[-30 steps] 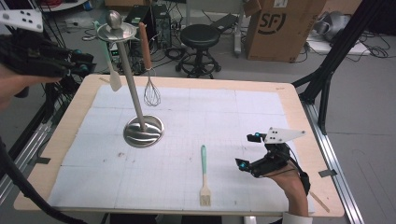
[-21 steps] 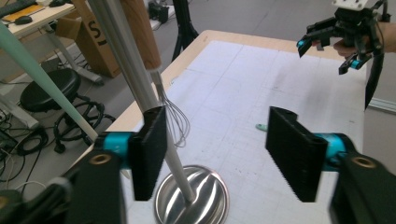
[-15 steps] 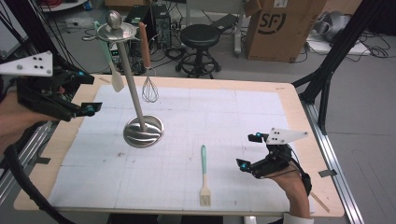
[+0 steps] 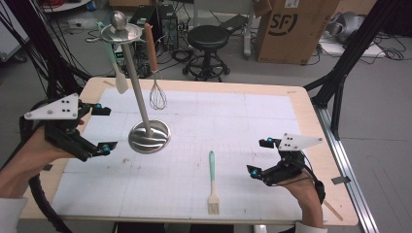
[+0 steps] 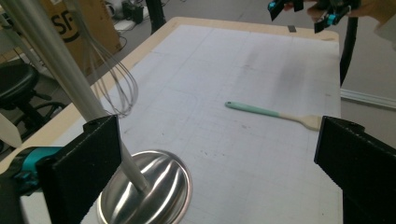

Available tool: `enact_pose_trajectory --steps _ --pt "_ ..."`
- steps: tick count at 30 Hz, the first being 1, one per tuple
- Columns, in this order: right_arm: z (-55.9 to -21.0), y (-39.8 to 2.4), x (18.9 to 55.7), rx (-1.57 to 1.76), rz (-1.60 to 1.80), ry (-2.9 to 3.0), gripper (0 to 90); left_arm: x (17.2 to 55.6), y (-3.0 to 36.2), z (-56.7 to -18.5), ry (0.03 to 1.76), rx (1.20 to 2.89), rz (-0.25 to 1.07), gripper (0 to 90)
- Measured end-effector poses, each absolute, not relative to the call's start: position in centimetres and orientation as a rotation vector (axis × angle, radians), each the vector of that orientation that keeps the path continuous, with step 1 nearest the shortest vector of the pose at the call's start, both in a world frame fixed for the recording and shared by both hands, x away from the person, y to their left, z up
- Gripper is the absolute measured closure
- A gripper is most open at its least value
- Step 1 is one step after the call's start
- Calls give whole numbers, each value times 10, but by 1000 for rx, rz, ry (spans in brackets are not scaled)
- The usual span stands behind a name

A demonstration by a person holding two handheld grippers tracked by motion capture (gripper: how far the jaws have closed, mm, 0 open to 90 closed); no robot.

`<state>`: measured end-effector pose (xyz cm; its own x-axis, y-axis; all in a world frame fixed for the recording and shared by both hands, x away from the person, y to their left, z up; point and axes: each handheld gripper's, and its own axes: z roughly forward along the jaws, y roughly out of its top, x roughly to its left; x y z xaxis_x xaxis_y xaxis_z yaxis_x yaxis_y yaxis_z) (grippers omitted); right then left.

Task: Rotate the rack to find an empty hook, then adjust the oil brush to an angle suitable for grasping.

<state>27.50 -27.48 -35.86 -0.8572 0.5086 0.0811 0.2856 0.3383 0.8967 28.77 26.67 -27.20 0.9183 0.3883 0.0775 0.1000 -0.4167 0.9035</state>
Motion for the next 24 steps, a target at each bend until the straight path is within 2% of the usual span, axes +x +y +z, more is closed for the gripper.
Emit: enact_pose_trajectory --steps 24 --pt "-359 -277 273 729 1536 2374 0 274 265 -336 333 1954 266 16"
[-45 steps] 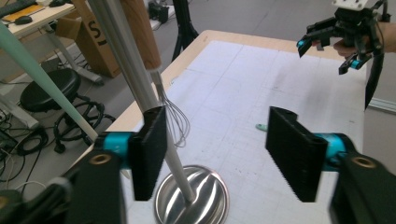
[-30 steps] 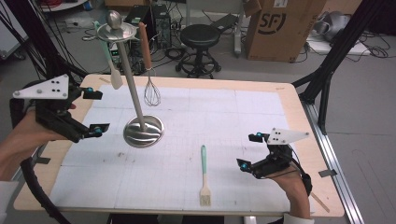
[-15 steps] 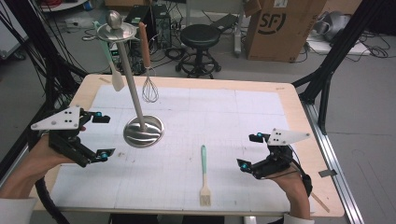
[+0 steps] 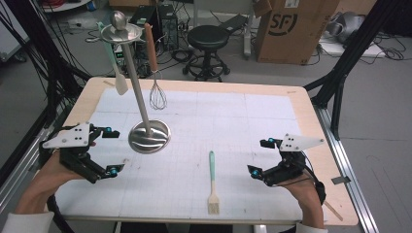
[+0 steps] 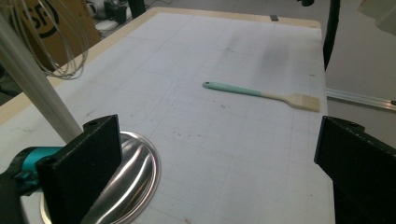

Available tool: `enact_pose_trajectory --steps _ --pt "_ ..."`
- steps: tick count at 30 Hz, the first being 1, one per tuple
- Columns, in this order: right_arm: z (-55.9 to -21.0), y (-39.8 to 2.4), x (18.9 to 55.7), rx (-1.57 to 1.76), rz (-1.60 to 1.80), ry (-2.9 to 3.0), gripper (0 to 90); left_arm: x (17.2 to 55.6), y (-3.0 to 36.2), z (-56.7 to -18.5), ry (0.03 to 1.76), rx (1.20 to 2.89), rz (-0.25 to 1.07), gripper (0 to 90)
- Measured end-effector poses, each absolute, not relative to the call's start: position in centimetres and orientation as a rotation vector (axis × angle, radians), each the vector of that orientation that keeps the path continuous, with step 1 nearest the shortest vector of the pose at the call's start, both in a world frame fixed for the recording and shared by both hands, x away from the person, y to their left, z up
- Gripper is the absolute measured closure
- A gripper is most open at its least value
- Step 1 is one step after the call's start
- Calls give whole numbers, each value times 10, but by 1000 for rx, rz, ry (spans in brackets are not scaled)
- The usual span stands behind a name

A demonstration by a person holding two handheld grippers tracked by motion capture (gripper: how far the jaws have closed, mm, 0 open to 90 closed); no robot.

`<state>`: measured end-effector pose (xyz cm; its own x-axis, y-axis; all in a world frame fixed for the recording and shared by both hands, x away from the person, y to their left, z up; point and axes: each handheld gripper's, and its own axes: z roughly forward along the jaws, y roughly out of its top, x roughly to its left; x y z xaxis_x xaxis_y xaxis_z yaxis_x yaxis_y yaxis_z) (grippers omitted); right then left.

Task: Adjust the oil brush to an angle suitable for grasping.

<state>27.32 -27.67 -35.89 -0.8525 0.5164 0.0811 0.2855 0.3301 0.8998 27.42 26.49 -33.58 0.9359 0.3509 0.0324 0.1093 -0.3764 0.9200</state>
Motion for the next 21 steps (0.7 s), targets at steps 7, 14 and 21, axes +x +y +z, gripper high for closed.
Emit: enact_pose_trajectory --steps 7,14,21 --pt "-358 -278 273 719 1550 2370 0 271 269 -352 337 1934 238 17" --pt "-352 -275 274 691 1533 2410 0 271 269 -360 328 1934 210 16" --pt "-345 -253 282 631 1474 2498 0 268 269 -359 326 1937 220 17"
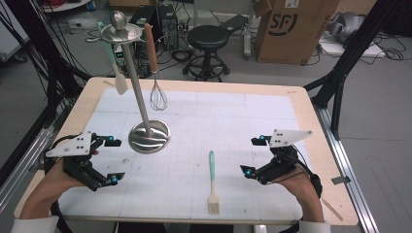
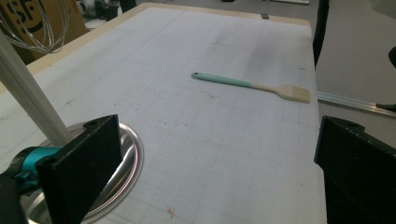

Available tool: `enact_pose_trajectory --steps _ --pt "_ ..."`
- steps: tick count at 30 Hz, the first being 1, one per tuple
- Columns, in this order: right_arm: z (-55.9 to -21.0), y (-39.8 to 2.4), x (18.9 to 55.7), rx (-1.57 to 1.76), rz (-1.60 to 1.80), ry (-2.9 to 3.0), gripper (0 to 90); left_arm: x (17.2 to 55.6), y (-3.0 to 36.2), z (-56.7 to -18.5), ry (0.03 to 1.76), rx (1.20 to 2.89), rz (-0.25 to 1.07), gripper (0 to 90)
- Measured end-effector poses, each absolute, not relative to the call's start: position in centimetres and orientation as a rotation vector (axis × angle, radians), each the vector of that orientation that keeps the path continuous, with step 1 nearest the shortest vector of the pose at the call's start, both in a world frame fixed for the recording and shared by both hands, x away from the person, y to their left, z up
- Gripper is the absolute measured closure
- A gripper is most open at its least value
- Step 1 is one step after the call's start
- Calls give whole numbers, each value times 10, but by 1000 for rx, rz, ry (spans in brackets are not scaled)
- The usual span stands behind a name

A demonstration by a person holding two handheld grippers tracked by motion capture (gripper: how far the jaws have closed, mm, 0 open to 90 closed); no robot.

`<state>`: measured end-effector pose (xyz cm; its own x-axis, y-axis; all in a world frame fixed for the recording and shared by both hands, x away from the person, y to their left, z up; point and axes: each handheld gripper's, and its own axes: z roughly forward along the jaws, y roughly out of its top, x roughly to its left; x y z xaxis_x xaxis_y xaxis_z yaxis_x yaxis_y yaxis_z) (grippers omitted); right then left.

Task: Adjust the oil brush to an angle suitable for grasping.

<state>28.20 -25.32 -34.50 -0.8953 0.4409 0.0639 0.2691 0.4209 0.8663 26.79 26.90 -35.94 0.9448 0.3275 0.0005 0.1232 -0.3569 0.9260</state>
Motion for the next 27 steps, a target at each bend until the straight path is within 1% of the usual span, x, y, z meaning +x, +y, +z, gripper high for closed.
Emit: enact_pose_trajectory --steps 3,4,5,8,10,11,12,17,21,24,25,27 --pt "-344 -245 286 618 1460 2535 0 267 269 -359 321 1939 219 17" --pt "-344 -240 288 599 1437 2555 11 267 270 -360 327 1940 220 17" --pt "-343 -237 289 588 1427 2574 39 267 270 -360 330 1942 222 17" --pt "-340 -229 293 552 1424 2603 47 267 270 -360 334 1940 219 17" --pt "-338 -224 294 537 1420 2634 75 267 271 -360 333 1945 219 17" --pt "-337 -222 295 528 1405 2644 111 267 271 -361 334 1944 217 17" --pt "-335 -219 296 527 1394 2665 167 268 271 -361 333 1946 215 17" --pt "-330 -205 298 472 1335 2711 188 268 270 -362 334 1952 207 17" --pt "-331 -193 298 432 1252 2765 256 269 269 -363 339 1962 207 17" --pt "-332 -184 299 401 1218 2792 327 269 269 -363 339 1958 206 17" --pt "-332 -182 299 393 1214 2793 360 269 269 -363 339 1958 205 17" --pt "-333 -178 300 395 1204 2802 454 268 269 -363 338 1956 205 17"
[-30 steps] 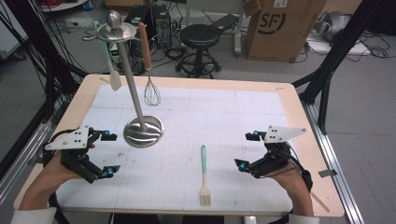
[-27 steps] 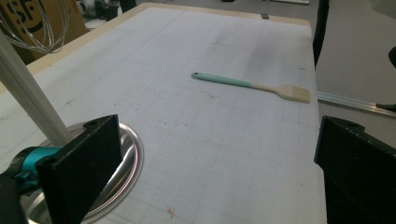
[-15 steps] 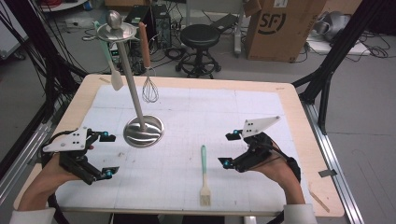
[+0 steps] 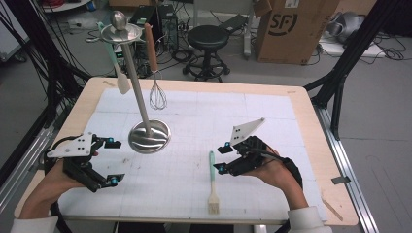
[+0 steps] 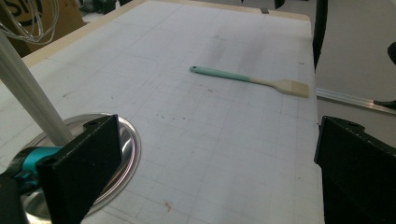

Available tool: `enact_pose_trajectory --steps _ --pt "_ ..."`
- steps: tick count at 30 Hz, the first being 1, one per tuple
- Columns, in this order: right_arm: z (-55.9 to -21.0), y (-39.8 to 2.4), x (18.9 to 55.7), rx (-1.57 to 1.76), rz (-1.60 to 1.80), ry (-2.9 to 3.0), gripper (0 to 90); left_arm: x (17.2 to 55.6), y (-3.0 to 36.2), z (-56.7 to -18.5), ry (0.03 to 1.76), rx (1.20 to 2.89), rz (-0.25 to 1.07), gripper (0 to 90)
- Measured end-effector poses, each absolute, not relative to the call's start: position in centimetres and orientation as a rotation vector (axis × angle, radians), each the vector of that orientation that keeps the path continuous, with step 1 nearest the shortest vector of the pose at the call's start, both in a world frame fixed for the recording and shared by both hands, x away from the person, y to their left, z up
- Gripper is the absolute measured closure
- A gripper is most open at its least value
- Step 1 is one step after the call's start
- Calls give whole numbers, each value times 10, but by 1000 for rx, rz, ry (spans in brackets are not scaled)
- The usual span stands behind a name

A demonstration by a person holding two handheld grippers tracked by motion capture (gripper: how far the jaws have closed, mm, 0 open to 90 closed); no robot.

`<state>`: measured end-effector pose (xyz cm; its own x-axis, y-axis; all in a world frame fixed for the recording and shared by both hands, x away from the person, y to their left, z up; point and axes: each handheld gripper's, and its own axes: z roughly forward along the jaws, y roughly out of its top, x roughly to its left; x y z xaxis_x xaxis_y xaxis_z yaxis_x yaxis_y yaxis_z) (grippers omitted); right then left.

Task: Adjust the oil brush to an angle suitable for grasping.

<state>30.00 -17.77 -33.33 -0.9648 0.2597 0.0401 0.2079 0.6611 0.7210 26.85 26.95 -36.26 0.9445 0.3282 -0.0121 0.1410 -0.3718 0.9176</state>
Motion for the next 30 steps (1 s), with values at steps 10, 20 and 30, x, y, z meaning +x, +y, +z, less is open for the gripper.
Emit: enact_pose_trajectory --steps 10,20,30 --pt "-346 -154 299 296 1102 2909 778 267 270 -362 337 1947 203 16" --pt "-357 -137 295 194 1011 2999 887 268 268 -363 338 1957 202 17" --pt "-377 -124 293 133 901 3070 887 267 269 -363 343 1951 200 17"
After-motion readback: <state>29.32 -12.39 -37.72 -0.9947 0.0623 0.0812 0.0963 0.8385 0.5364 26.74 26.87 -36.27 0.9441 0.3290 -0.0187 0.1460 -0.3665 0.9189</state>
